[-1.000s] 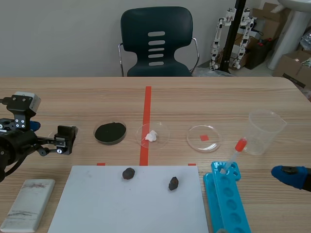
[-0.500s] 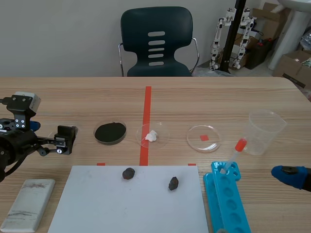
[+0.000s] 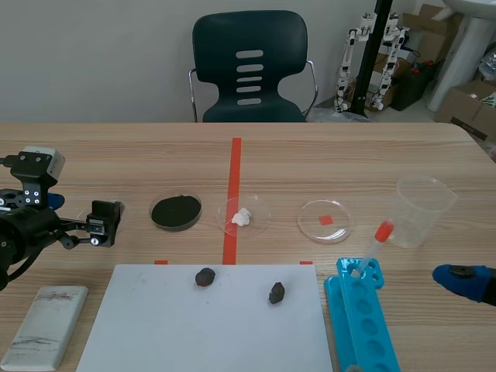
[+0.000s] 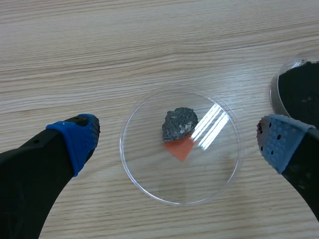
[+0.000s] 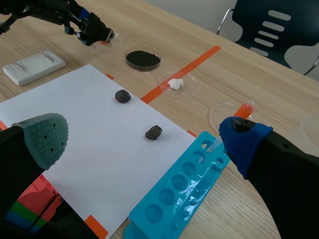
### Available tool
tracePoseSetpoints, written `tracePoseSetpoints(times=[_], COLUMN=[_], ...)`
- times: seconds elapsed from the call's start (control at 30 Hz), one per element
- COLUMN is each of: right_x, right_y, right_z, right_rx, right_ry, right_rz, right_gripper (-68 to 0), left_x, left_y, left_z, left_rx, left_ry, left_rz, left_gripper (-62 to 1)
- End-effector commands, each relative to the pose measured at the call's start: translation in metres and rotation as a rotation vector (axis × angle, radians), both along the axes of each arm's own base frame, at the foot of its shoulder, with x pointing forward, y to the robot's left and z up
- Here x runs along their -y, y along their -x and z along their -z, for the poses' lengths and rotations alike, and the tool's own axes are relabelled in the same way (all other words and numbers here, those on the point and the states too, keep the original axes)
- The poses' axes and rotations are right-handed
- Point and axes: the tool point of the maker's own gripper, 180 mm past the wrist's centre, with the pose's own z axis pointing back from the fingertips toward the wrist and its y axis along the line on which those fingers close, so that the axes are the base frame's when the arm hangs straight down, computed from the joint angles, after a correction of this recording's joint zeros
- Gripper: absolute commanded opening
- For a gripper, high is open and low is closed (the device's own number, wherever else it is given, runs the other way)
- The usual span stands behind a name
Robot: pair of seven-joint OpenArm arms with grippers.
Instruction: Put the mineral in the empty petri dish
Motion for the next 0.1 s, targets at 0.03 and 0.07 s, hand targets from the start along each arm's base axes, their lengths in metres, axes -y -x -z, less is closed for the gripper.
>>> tracePoseSetpoints(times=[0.03,0.07], right_x=[-0.0003,-0.0003], right_y=[-0.0016,-0.0016], right_z=[-0.0061,-0.0061], right_rx=[0.018,0.018], right_ry=[-0.018,-0.018], right_rz=[0.003,0.003], right_gripper=[-3.7,-3.7], left_x=[-0.0027,-0.0027], left_y=[-0.0078,-0.0078], left_z=[-0.0133,-0.0133], left_rx=[0.046,0.046], left_ry=[0.002,0.002], left_rz=[-0.005,-0.005], left_gripper=[1.4,1.4])
